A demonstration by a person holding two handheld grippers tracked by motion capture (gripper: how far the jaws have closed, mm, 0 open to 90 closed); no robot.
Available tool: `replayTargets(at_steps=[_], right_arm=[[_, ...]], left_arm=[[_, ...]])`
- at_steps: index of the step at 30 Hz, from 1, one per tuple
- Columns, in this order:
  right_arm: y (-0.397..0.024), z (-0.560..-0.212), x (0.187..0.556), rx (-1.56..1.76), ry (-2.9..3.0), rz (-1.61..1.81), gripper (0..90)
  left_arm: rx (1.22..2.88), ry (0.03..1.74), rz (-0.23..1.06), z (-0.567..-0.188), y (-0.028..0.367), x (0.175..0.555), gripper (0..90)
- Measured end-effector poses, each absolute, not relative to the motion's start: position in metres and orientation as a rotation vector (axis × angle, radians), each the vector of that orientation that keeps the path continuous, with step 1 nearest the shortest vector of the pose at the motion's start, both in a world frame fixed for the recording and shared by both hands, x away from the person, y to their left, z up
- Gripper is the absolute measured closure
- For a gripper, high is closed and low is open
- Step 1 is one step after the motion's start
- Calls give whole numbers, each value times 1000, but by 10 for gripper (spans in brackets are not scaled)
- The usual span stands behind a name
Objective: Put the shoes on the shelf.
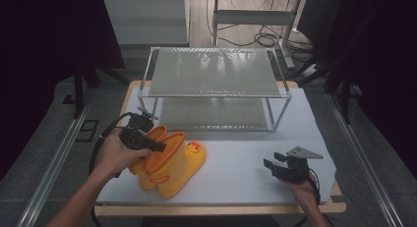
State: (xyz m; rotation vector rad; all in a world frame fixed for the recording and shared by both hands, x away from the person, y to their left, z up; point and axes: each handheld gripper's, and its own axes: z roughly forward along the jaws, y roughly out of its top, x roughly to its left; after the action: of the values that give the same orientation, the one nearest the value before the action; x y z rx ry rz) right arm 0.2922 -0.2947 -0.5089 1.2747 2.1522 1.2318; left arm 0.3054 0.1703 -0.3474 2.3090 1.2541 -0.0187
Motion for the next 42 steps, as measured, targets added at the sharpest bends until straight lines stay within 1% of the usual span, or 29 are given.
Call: replayTargets(at_steps=[2, 6, 10, 18, 27, 35, 42], right_arm=[[-294, -509, 292, 1277, 2151, 1233, 431], [-294, -509, 292, 1279, 2152, 1230, 431], [-295, -509, 292, 1282, 2149, 1228, 432], [-298, -510, 294, 1303, 2137, 1226, 433], [-299, -509, 293, 1306, 2132, 1233, 433], [-300, -510, 294, 1313, 2135, 1232, 433], [-301, -510, 294, 1317, 2130, 1235, 434]], left_arm=[[2303, 1253, -16, -349, 170, 305, 776], [2316, 1249, 8, -349, 168, 305, 811], [2308, 1236, 15, -348, 169, 304, 821], [2268, 1208, -33, -344, 174, 309, 821], [2226, 1127, -132, -321, 166, 307, 822], [2226, 1038, -135, -292, 144, 307, 822], [2215, 994, -153, -276, 127, 313, 822]])
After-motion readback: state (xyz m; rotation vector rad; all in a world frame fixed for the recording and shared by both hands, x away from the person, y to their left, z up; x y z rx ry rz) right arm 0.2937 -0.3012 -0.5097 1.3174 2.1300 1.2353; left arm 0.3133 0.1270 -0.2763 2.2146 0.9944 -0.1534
